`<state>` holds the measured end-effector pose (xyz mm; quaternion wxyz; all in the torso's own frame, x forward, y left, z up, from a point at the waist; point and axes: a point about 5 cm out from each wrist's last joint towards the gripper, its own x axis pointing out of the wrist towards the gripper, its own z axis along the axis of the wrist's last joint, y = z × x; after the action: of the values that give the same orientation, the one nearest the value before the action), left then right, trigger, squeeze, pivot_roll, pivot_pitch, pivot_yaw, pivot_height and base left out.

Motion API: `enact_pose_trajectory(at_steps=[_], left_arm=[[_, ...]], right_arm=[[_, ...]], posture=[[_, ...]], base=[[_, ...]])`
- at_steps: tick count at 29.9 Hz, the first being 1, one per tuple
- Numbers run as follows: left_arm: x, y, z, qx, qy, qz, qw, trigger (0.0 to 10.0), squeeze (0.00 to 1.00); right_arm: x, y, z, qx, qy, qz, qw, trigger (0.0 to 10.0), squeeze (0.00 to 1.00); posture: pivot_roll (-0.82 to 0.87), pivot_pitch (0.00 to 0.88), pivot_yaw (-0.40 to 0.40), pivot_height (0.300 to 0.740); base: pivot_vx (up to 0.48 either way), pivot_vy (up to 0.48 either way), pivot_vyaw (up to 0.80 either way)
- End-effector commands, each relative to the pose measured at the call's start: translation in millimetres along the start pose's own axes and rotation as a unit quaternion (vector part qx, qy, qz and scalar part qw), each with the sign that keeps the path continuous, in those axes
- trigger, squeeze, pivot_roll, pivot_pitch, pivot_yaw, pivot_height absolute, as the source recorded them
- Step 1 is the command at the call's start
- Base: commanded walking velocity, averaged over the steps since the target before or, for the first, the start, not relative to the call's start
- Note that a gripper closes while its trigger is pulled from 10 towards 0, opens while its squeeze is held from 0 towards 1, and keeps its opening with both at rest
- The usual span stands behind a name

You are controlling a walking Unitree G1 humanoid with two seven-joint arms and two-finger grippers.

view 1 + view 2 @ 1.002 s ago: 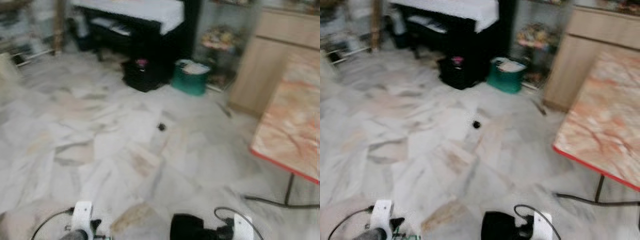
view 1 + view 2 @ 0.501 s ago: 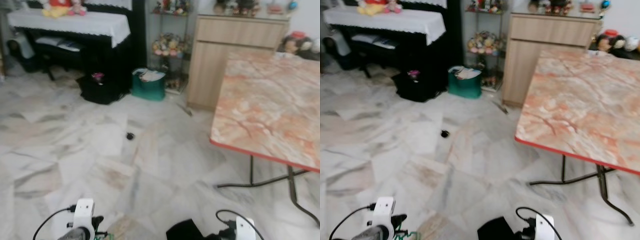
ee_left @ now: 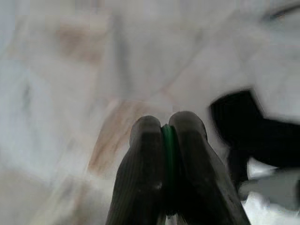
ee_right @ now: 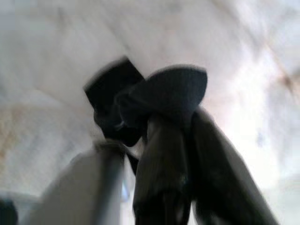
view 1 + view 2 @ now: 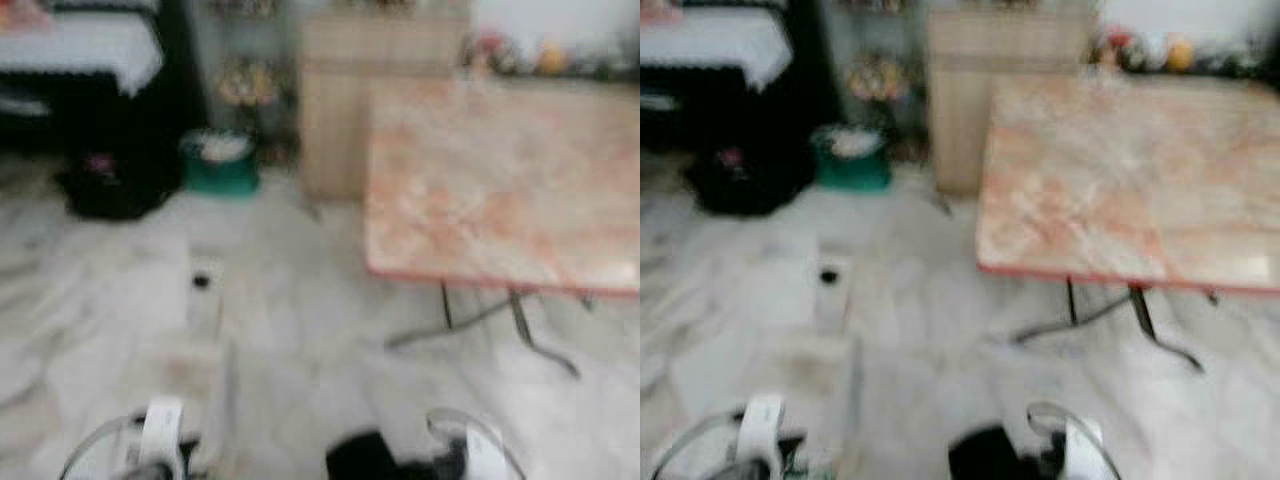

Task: Hang hanger

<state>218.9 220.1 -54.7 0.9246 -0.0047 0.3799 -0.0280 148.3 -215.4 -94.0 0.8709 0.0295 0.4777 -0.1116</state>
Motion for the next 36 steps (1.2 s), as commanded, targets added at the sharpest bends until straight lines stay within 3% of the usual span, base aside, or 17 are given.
enact_pose_trajectory(at_steps=[1,15,27,31,32,34,35,36], left_arm=[[-4.8,7.3,-12,-0.001,0.021,0.01,1.0,10.0,0.0],[-4.7,6.7,-13,-0.001,0.024,0.005,1.0,10.0,0.0],[-4.7,6.5,-13,-0.005,0.024,0.005,1.0,10.0,0.0],[-4.5,6.0,-13,-0.005,0.024,0.002,1.0,10.0,0.0],[-4.5,5.9,-13,-0.008,0.022,0.002,1.0,10.0,0.0],[-4.6,6.2,-13,-0.01,0.021,0.003,1.0,10.0,0.0],[-4.6,6.3,-13,-0.011,0.021,0.004,1.0,10.0,0.0],[-4.6,6.3,-13,-0.011,0.021,0.004,1.0,10.0,0.0]], right_arm=[[1.6,5.8,10,0.0,-0.018,0.007,1.0,10.0,0.0],[1.3,5.9,12,0.002,-0.034,0.007,0.999,10.0,0.0],[-4.9,5.1,31,0.024,-0.163,-0.002,0.986,10.0,0.0],[-7.6,4.9,38,-0.01,-0.201,-0.002,0.98,10.0,0.0],[-19.6,2.0,78,-0.025,-0.32,0.004,0.947,10.0,0.0],[-42.9,3.1,113,-0.031,-0.419,0.008,0.907,10.0,0.0],[-50.0,4.1,120,-0.031,-0.438,0.009,0.898,10.0,0.0],[-50.0,4.1,120,-0.031,-0.438,0.009,0.898,10.0,0.0]], posture=[[0.07,0.0,0.017,0.74],[0.07,0.0,0.017,0.74],[0.05,0.0,0.015,0.74],[0.05,0.0,0.013,0.74],[0.05,0.0,0.014,0.74],[0.04,0.0,0.012,0.74],[0.04,0.0,0.012,0.74],[0.04,0.0,0.012,0.74]], base=[[0.0,-0.405,-0.79],[0.0,0.0,-0.67],[0.0,0.0,0.0],[0.0,0.0,0.0],[0.0,0.0,0.0],[0.0,0.0,0.0],[0.0,0.0,0.0],[0.0,0.0,0.0]])
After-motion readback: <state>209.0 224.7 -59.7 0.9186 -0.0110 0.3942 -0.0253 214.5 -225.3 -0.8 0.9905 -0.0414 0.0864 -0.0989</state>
